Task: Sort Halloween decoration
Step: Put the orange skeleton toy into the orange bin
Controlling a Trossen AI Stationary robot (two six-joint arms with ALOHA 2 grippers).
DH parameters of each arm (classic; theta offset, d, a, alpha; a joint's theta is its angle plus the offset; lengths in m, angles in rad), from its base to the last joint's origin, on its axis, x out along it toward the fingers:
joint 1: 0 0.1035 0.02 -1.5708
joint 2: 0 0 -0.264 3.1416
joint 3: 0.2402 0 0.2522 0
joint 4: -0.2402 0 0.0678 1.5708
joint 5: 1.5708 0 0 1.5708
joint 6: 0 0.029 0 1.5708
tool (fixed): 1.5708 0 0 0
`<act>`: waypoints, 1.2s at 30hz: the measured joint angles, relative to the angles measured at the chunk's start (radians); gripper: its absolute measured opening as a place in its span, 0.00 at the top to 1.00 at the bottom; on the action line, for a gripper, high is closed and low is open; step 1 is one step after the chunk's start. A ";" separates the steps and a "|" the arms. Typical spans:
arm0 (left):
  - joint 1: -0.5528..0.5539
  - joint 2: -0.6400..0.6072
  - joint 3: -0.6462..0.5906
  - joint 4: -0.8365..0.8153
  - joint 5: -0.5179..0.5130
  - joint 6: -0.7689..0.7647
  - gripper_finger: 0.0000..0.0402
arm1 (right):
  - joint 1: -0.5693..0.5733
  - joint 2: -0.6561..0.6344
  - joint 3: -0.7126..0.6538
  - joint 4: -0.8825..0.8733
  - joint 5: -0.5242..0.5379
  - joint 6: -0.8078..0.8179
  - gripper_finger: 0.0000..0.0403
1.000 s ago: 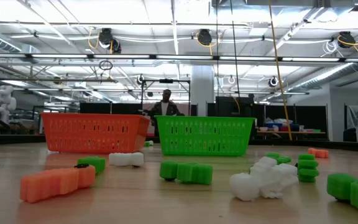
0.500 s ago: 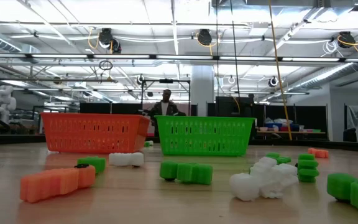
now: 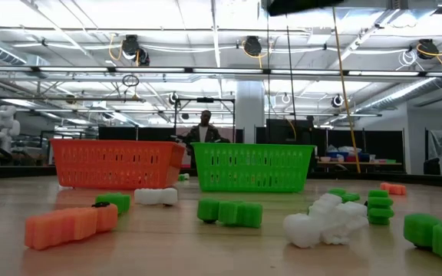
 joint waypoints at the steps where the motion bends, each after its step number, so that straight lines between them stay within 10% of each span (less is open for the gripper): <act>1: -0.004 -0.015 0.000 -0.018 -0.001 0.000 0.97 | 0.011 0.001 0.000 -0.029 -0.001 0.030 0.59; 22: -0.014 -0.177 0.000 -0.405 0.053 -0.099 0.97 | 0.199 0.015 -0.064 -0.088 0.082 0.275 0.60; 36: -0.024 -0.177 0.000 -0.438 0.068 0.345 0.97 | 0.190 0.015 -0.064 -0.075 0.082 0.263 0.60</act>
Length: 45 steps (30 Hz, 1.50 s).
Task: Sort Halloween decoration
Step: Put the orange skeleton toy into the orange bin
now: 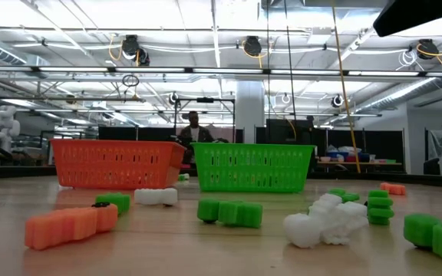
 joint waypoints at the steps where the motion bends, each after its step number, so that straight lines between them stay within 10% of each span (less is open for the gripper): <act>1: 0.000 0.000 0.000 0.000 0.000 0.003 0.97 | 0.000 0.000 0.000 0.000 0.000 0.000 0.60; 16: 0.000 0.001 0.000 0.007 0.000 -0.011 0.97 | 0.000 0.000 0.000 0.000 0.000 0.000 0.60; 30: 0.122 0.001 0.000 -0.148 -0.074 -0.475 0.97 | 0.000 0.000 0.001 0.000 0.003 0.003 0.60; 45: 0.422 0.001 -0.149 -0.282 0.170 -0.764 0.97 | 0.000 0.000 0.001 0.000 0.004 0.003 0.60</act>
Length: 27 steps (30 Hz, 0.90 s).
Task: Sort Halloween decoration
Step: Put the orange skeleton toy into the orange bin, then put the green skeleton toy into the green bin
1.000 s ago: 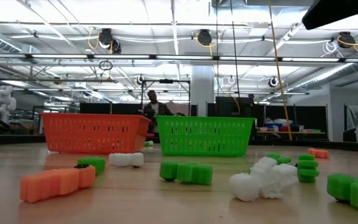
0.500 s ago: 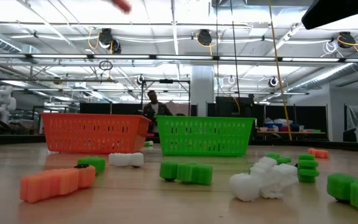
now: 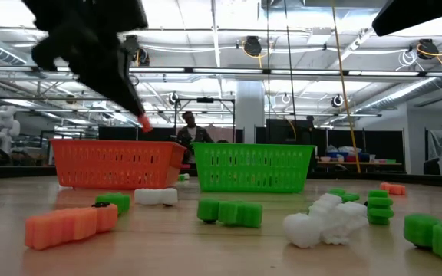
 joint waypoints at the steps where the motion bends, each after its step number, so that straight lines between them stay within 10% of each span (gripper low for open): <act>1: 0.009 0.000 -0.012 0.004 0.000 -0.015 0.97 | 0.000 0.000 0.000 0.000 0.000 -0.001 0.60; 15: 0.039 0.000 -0.100 0.043 0.009 -0.233 0.82 | -0.012 0.000 0.000 0.000 0.032 -0.005 0.60; 27: -0.005 -0.001 -0.063 0.230 -0.084 -0.176 0.61 | -0.089 -0.001 0.001 0.007 0.290 -0.077 0.60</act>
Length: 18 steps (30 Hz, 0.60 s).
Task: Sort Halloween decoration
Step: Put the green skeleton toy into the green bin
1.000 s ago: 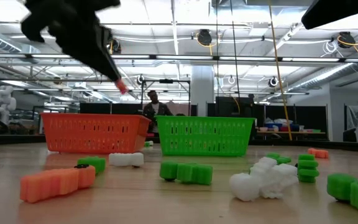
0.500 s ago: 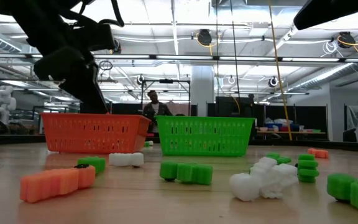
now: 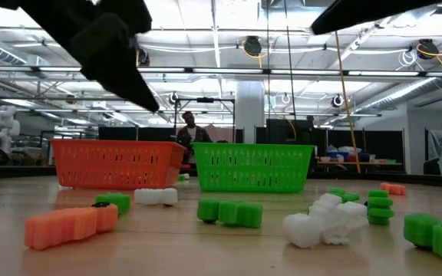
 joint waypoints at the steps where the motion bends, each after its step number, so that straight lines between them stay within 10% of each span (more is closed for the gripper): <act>1: -0.004 0.000 0.001 0.013 -0.014 0.023 0.61 | -0.018 -0.002 0.000 -0.002 0.014 -0.013 0.60; 18: -0.018 -0.011 0.002 0.072 -0.178 0.003 0.60 | -0.708 -0.120 0.000 -0.017 -0.674 -0.471 0.60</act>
